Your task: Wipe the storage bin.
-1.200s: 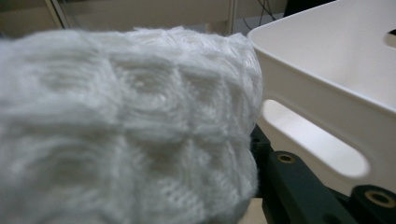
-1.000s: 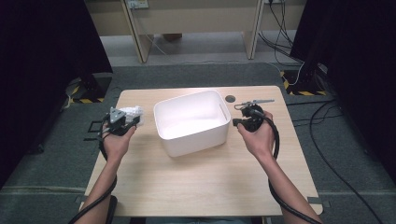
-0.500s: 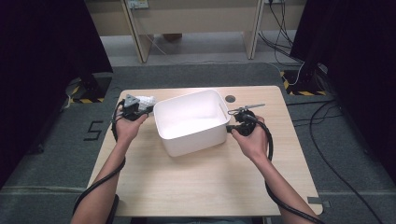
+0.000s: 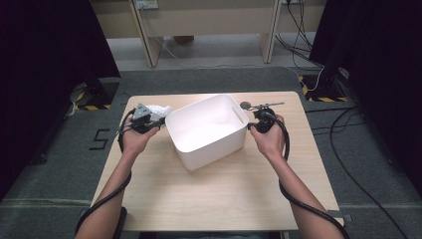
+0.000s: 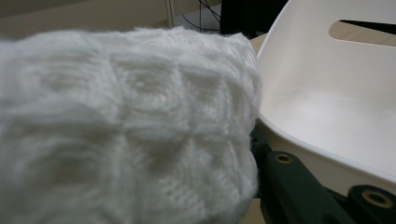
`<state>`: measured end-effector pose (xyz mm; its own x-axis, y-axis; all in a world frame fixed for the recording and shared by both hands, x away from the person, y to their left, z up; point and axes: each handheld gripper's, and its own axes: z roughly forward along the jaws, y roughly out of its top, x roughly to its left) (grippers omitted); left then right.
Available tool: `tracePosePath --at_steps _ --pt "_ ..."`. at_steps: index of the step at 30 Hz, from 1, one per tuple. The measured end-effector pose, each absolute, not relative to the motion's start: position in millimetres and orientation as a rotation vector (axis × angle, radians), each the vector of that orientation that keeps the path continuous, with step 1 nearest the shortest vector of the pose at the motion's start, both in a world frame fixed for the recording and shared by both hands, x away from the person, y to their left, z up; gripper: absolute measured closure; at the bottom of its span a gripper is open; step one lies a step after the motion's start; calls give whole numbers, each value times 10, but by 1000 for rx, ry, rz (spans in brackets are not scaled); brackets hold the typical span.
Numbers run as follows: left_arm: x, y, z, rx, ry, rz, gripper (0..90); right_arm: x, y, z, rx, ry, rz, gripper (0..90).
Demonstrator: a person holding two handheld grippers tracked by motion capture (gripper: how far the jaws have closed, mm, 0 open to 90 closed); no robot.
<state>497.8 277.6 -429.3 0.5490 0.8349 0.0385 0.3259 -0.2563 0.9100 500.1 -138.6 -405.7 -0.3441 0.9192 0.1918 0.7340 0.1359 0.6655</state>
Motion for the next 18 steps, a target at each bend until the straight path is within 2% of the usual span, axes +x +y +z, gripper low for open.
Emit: tracePosePath --at_steps 2,11,18 --pt "4967 2799 -4328 1826 963 652 759 4979 -1404 -4072 1633 2152 1030 874" --pt "4962 2754 -4352 1841 956 645 759 4678 -1316 -4095 1592 2250 1036 900" --pt "4725 2680 -4385 1842 934 626 759 4785 -1100 -4087 1564 2261 1042 900"
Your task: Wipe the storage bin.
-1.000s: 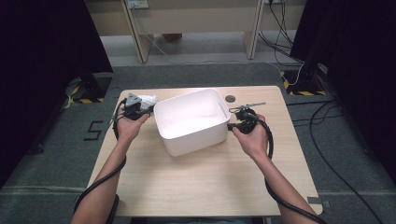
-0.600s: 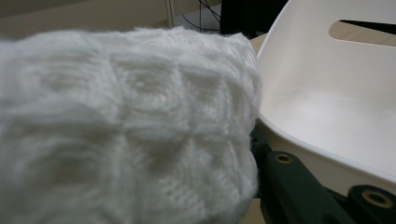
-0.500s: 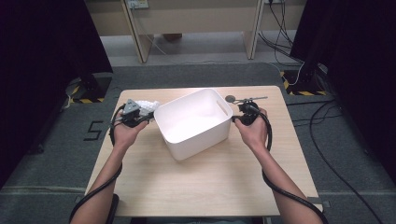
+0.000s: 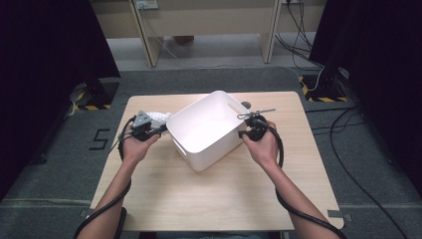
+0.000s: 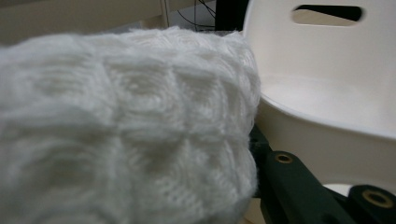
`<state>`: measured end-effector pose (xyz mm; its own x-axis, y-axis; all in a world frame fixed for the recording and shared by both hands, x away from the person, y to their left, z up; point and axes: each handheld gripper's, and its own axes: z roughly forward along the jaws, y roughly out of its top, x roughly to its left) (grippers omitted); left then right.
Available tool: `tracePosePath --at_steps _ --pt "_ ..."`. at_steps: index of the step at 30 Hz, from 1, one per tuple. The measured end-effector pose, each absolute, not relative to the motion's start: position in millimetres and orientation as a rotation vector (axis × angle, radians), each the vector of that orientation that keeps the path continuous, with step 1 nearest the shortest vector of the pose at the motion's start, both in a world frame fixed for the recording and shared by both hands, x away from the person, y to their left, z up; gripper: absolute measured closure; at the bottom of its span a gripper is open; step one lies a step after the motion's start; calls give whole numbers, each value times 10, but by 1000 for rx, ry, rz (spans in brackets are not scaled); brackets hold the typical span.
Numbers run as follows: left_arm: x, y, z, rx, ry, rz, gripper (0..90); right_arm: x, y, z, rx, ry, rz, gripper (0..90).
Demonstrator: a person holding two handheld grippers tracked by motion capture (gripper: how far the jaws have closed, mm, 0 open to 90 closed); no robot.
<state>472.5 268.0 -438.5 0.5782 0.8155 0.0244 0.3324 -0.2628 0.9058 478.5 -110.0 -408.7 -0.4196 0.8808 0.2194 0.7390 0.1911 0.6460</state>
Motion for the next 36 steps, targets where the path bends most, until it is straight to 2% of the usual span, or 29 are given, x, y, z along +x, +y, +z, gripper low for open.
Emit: tracePosePath --at_steps 5,10,16,21,29,36 --pt "4494 2520 -4386 1867 881 626 759 4853 -886 -4085 1504 2291 1033 900" --pt "4332 2335 -4390 1882 834 614 758 4876 -942 -4079 1523 2243 1024 897" --pt "4185 2210 -4424 1853 859 653 754 4824 -1114 -3917 1551 2145 1100 846" --pt "3994 2253 -4450 1805 884 628 753 4679 -1212 -3784 1552 2060 1198 790" --pt "3729 2223 -4493 1754 872 580 753 4631 -1141 -3782 1550 2056 1231 708" --pt "3711 2095 -4558 1737 865 544 753 4684 -1067 -3862 1569 2087 1205 703"
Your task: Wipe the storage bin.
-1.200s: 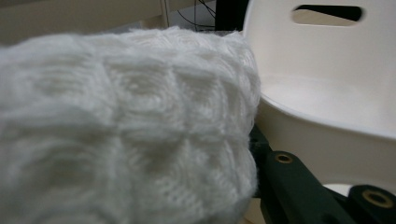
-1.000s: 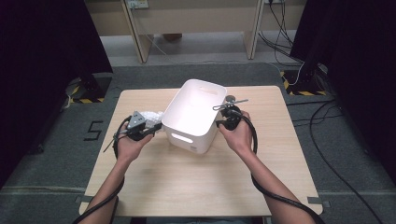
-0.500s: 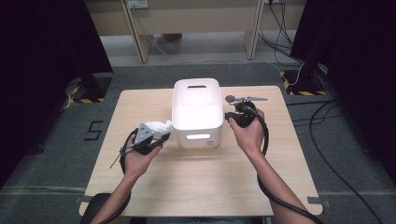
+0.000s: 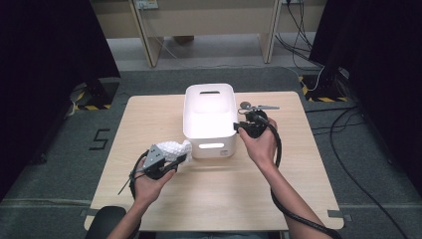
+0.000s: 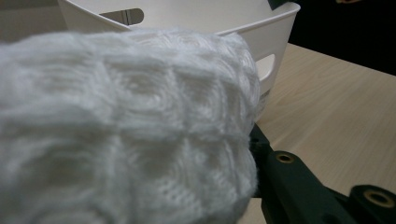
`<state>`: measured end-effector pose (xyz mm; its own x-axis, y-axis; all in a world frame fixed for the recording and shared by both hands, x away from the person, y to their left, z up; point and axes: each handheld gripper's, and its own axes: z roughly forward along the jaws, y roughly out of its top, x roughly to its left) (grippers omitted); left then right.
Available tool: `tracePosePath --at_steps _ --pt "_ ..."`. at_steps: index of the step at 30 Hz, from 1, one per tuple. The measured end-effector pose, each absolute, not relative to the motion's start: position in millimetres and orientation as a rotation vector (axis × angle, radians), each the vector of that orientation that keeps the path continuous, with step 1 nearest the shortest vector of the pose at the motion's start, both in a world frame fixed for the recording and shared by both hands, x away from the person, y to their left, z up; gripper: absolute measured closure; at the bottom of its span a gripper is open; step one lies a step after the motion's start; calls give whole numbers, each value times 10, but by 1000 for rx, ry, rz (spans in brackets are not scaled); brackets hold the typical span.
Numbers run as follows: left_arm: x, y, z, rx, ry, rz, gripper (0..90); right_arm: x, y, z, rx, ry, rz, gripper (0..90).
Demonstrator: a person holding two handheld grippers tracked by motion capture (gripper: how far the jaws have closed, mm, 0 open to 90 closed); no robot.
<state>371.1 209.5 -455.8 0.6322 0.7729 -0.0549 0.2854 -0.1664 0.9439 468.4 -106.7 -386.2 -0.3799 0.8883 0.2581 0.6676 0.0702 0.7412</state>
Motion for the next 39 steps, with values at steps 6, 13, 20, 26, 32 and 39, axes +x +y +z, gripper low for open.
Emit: tracePosePath --at_steps 6,13,20,26,32,39 --pt "3742 2014 -4583 1704 881 573 753 4696 -1004 -3890 1553 2108 1182 714" --pt "3792 1927 -4507 1686 858 564 753 4698 -992 -3885 1547 2112 1168 722" --pt "3846 1907 -4535 1687 870 555 753 4707 -979 -3881 1543 2116 1163 729" --pt "3866 1893 -4574 1694 869 548 753 4713 -975 -3878 1541 2121 1160 733" --pt "3871 1882 -4616 1709 868 554 753 4715 -976 -3880 1531 2122 1159 735" --pt "3883 1869 -4664 1720 876 545 753 4714 -979 -3882 1531 2122 1162 735"
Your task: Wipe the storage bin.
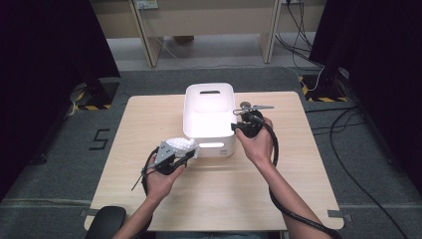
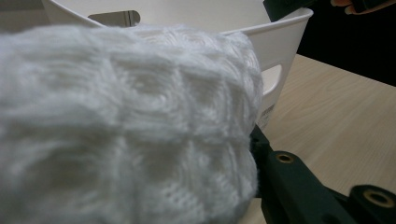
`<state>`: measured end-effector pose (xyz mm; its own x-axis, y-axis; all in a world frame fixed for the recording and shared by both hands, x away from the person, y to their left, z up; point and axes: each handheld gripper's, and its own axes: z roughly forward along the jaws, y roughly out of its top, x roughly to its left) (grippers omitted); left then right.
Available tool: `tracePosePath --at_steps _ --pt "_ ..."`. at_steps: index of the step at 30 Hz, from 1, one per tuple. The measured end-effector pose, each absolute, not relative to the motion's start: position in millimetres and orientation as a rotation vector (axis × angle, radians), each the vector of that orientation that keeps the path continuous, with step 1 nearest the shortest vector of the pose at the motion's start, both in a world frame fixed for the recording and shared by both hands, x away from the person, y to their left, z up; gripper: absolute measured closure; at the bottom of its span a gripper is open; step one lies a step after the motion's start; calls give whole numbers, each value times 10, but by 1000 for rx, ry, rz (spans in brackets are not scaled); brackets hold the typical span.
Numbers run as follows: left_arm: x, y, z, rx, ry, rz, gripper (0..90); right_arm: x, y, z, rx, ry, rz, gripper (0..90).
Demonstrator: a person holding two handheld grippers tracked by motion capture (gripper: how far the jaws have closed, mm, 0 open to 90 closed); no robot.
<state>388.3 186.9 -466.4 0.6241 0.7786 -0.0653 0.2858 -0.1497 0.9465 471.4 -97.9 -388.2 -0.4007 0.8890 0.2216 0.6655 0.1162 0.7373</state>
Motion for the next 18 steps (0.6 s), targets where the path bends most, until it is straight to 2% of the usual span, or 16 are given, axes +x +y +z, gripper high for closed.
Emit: tracePosePath --at_steps 18 --pt "3910 1844 -4793 1757 893 535 753 4718 -971 -3881 1521 2125 1160 736"
